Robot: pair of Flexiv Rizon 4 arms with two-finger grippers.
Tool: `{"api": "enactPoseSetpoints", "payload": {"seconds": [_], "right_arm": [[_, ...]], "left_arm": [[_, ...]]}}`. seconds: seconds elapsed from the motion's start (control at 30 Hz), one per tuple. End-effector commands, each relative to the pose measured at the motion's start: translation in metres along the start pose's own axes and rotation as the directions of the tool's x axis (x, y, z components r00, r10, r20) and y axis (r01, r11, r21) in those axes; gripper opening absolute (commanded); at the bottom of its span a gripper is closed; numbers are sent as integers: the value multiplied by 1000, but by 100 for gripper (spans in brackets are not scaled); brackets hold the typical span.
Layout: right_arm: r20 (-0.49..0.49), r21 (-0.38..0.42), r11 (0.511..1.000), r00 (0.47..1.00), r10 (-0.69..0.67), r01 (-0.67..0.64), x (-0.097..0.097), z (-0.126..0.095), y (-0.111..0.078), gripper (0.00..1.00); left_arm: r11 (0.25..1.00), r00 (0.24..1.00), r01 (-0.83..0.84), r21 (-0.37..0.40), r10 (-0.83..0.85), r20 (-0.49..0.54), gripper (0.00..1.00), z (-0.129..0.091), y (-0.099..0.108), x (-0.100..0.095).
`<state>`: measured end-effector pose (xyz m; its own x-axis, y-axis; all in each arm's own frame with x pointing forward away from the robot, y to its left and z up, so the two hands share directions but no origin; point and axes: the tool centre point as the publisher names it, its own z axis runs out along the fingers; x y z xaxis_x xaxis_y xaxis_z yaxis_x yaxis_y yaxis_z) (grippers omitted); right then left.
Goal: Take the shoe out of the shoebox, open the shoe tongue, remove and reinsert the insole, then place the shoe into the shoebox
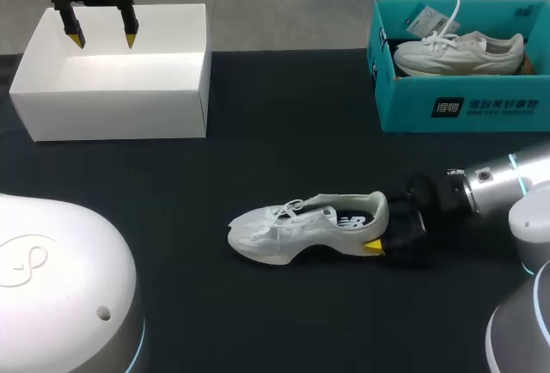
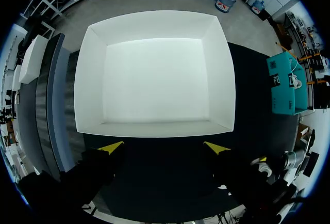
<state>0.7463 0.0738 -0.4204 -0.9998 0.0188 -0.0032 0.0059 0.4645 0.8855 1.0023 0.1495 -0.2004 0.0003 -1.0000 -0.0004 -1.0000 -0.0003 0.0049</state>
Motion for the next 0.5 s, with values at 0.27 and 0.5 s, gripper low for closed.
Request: {"api": "enactPoseSetpoints", "payload": {"seconds": [0.27,0.5], "right_arm": [[45,12,1000,999,10,-11,3,-12,-7,0],[17,13,1000,1000,6,-6,-3,-13,-11,0]], "left_arm": [[1000,1000,0,1,0,0,100,0,1,0],[1000,1000,0,1,0,0,100,0,1,0]]}}
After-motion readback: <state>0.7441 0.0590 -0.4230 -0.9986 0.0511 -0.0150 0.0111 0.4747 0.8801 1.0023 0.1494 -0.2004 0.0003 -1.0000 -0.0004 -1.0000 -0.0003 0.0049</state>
